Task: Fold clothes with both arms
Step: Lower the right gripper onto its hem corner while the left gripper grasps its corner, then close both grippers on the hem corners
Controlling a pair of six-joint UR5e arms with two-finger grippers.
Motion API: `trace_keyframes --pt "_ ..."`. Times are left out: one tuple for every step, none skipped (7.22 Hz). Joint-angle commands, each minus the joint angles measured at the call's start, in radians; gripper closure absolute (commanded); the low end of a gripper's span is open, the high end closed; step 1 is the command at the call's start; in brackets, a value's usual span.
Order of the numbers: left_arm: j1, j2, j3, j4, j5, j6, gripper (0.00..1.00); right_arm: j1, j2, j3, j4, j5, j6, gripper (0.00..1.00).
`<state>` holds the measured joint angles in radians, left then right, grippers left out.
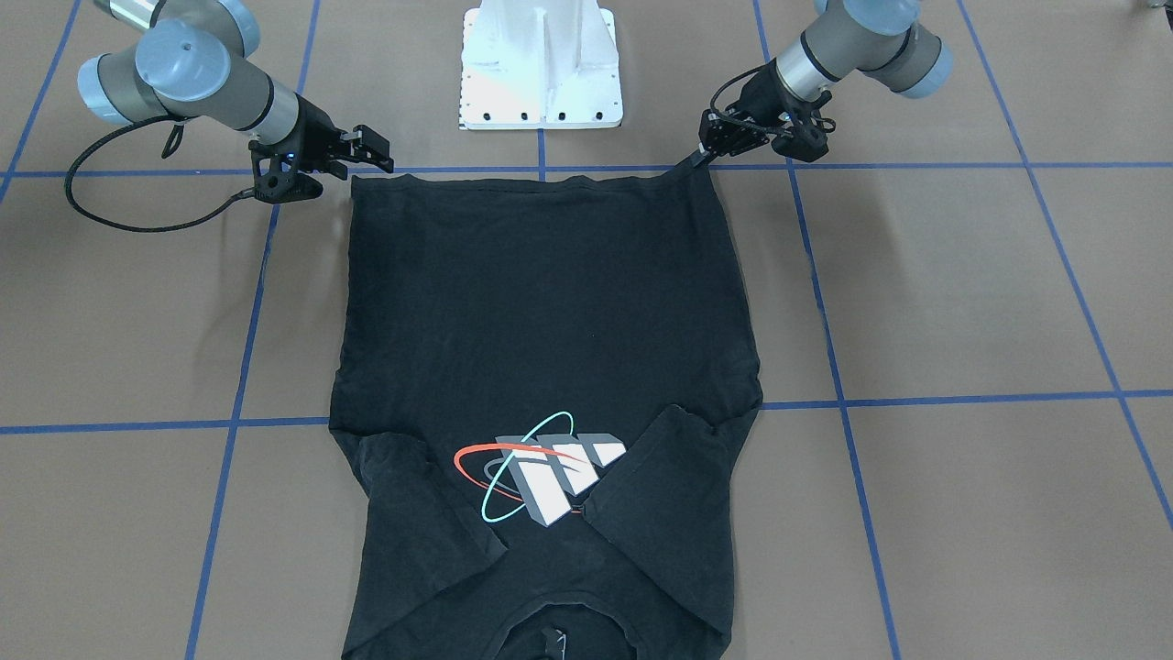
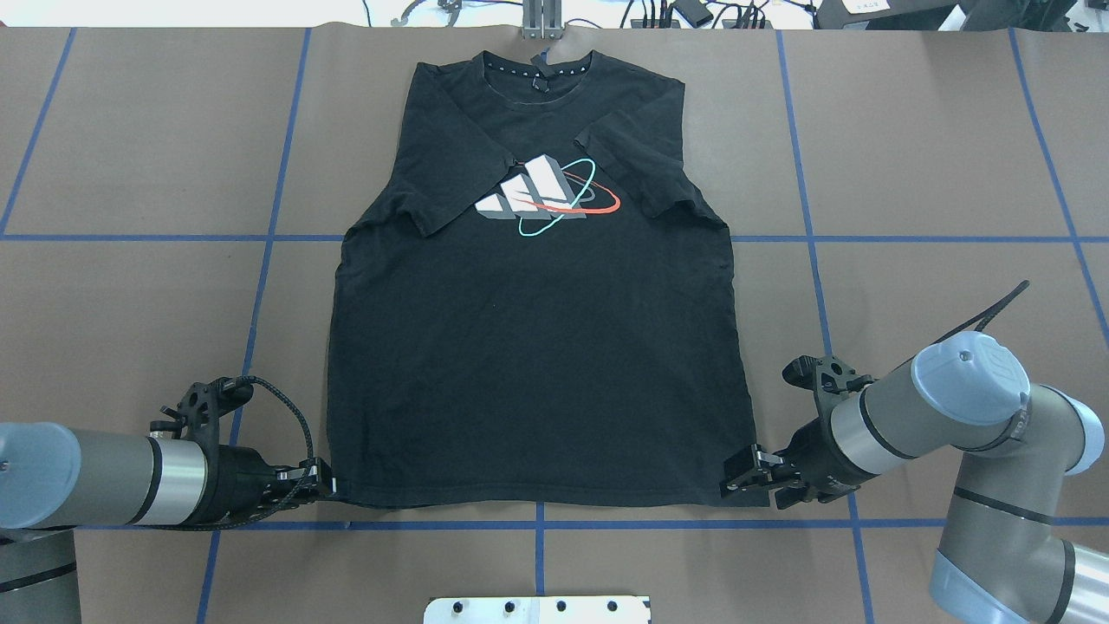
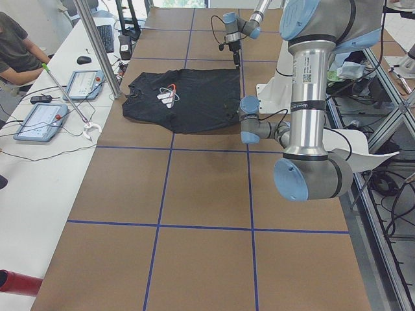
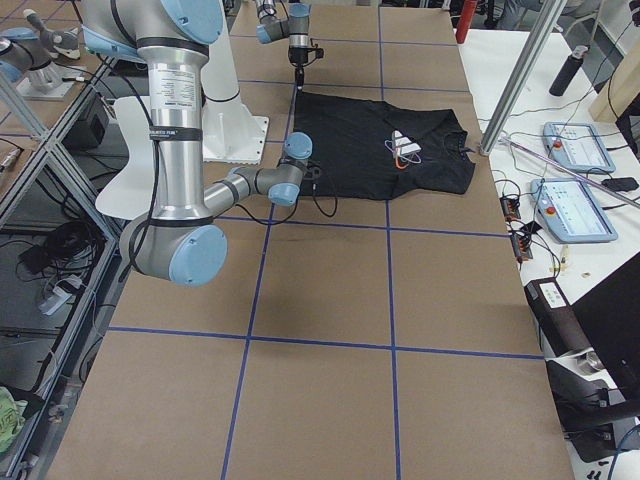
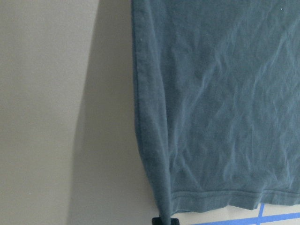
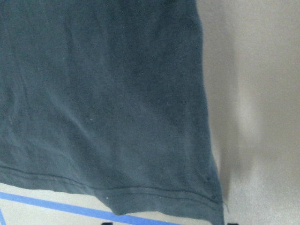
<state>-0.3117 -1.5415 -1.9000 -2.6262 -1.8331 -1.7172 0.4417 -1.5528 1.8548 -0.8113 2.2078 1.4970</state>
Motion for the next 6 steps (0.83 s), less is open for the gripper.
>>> trace_keyframes --pt "0.002 -0.003 0.001 0.000 0.000 0.001 1.00 -0.001 -0.006 -0.009 -0.002 -0.008 0.000 0.17" --pt "0.002 -0.003 0.001 0.000 0.000 -0.001 1.00 -0.011 -0.004 -0.020 -0.002 -0.029 0.000 0.17" --pt "0.000 0.000 -0.001 0.000 0.000 0.001 1.00 -0.021 -0.003 -0.022 -0.003 -0.046 0.000 0.22" --pt "0.000 0.003 -0.001 0.000 0.000 0.001 1.00 -0.020 -0.003 -0.028 -0.003 -0.048 0.000 0.30" --pt "0.000 0.000 -0.001 0.000 0.000 0.001 1.00 -0.017 -0.003 -0.028 -0.003 -0.046 0.000 0.35" --pt "0.002 0.000 0.001 0.000 0.000 0.001 1.00 -0.002 -0.003 -0.025 -0.003 -0.040 0.000 0.38"
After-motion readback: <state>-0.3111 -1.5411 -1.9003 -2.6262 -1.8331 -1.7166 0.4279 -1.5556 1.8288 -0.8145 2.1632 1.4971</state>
